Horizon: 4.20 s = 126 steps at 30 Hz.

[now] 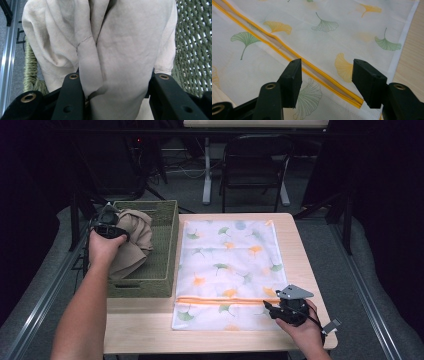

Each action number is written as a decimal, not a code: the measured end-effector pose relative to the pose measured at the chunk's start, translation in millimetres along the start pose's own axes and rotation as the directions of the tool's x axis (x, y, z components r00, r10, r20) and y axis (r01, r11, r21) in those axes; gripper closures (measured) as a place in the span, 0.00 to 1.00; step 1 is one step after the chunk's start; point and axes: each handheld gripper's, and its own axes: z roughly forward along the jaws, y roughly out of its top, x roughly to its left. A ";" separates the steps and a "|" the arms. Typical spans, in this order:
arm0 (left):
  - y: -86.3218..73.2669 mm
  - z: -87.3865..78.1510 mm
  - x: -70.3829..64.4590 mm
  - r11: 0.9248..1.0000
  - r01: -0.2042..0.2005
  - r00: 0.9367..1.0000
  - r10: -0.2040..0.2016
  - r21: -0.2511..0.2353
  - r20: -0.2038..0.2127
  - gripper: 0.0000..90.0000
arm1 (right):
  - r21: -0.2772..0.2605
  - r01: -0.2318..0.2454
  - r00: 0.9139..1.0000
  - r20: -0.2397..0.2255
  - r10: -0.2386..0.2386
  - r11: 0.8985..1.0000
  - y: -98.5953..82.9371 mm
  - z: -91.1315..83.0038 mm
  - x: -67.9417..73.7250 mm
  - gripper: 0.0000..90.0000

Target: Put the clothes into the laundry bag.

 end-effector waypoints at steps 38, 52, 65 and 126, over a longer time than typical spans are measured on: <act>14.7 -70.1 -19.9 0.995 -0.075 0.996 0.078 -0.065 0.045 0.68 | -0.024 0.011 0.998 -0.060 -0.013 1.000 22.1 -4.6 4.3 0.52; 9.5 -97.0 -38.9 0.987 -0.117 0.989 0.125 -0.107 0.080 0.68 | -0.039 0.038 0.992 -0.119 -0.042 0.999 62.2 12.7 1.9 0.60; 3.4 -108.5 -55.7 0.981 -0.159 0.979 0.171 -0.112 0.109 0.68 | -0.008 0.099 0.979 -0.176 -0.099 0.995 75.6 48.4 18.4 0.65; -4.5 -111.9 -90.9 0.960 -0.247 0.950 0.266 -0.129 0.166 0.68 | 0.228 0.263 0.942 -0.271 -0.199 0.937 57.0 94.8 48.6 0.67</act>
